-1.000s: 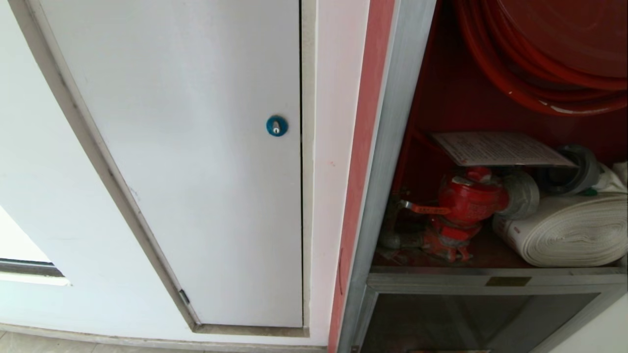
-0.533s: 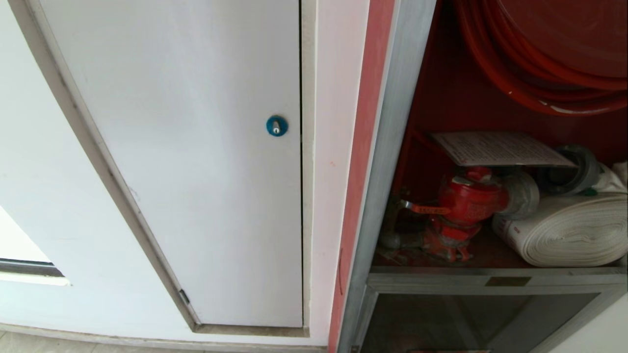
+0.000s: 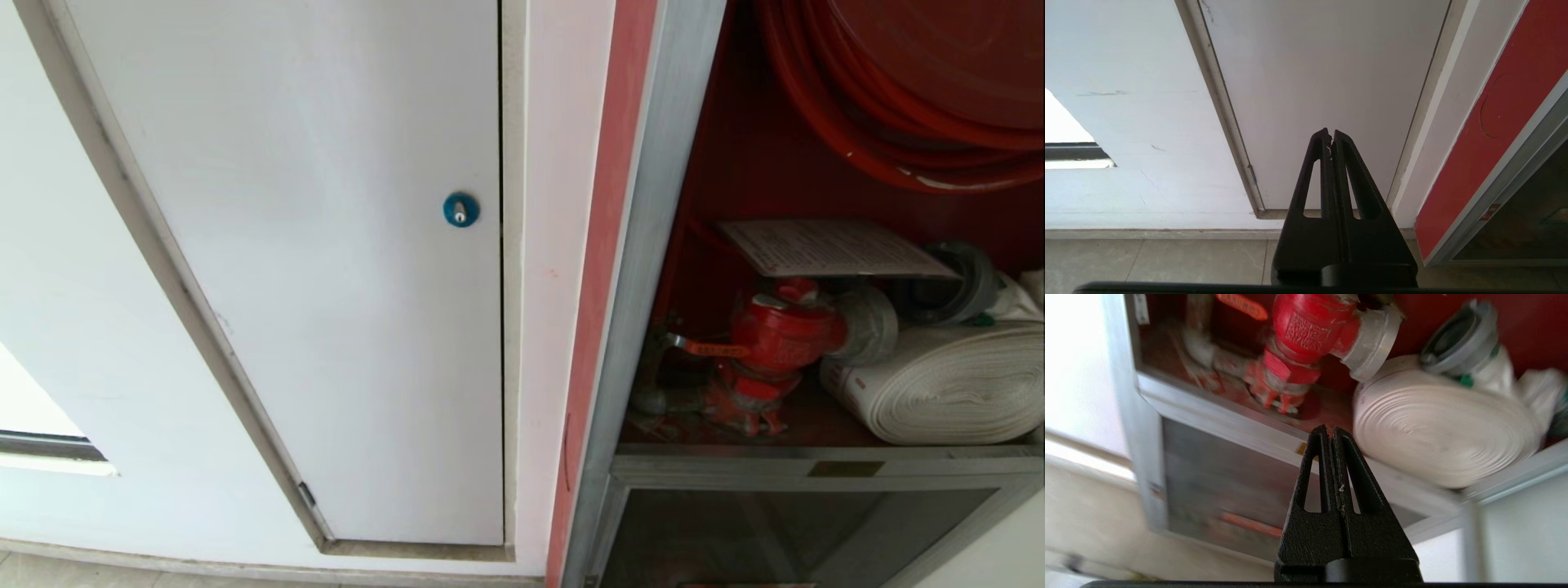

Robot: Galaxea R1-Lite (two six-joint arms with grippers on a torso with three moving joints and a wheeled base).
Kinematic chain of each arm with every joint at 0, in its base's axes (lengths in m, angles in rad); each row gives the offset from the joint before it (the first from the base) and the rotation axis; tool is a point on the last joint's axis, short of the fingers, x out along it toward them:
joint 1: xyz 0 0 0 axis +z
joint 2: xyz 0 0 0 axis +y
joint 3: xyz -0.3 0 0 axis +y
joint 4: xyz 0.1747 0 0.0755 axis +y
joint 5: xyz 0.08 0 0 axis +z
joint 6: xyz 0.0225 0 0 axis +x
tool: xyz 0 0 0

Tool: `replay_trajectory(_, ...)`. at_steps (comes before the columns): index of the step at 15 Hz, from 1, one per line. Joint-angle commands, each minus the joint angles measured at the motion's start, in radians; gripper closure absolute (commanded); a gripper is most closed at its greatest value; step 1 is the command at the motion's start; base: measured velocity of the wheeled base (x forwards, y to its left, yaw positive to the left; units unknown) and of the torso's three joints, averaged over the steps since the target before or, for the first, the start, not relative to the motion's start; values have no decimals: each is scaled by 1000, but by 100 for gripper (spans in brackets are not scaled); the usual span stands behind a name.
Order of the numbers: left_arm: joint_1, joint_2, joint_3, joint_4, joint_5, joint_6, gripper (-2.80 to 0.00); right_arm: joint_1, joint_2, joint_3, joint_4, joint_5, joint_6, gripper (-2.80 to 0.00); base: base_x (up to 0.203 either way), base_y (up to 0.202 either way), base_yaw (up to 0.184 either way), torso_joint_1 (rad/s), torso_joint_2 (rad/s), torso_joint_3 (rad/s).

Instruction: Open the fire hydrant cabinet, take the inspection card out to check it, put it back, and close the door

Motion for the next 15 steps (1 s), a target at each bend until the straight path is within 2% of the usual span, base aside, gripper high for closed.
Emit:
replay_trajectory(1, 0, 1, 0, 0, 0, 0, 0, 0, 66, -18, 2, -2, -103, 0, 0, 0, 0, 0, 0, 0)
replay_trajectory(3, 0, 1, 0, 0, 0, 0, 0, -1, 81, -18, 43, -15, -247, 0, 0, 0, 0, 0, 0, 0)
replay_trajectory(6, 0, 1, 0, 0, 0, 0, 0, 0, 127, -158, 190, -98, -374, 0, 0, 0, 0, 0, 0, 0)
replay_trajectory(8, 0, 1, 0, 0, 0, 0, 0, 0, 143, -219, 259, -183, -558, 0, 0, 0, 0, 0, 0, 0)
replay_trajectory(10, 0, 1, 0, 0, 0, 0, 0, -5, 151, -253, 275, -231, -766, 0, 0, 0, 0, 0, 0, 0)
replay_trajectory(11, 0, 1, 0, 0, 0, 0, 0, -10, 158, -267, 276, -264, -837, 0, 0, 0, 0, 0, 0, 0)
replay_trajectory(12, 0, 1, 0, 0, 0, 0, 0, -11, 165, -279, 275, -280, -885, 0, 0, 0, 0, 0, 0, 0)
replay_trajectory(15, 0, 1, 0, 0, 0, 0, 0, -12, 172, -263, 248, -284, -923, 0, 0, 0, 0, 0, 0, 0)
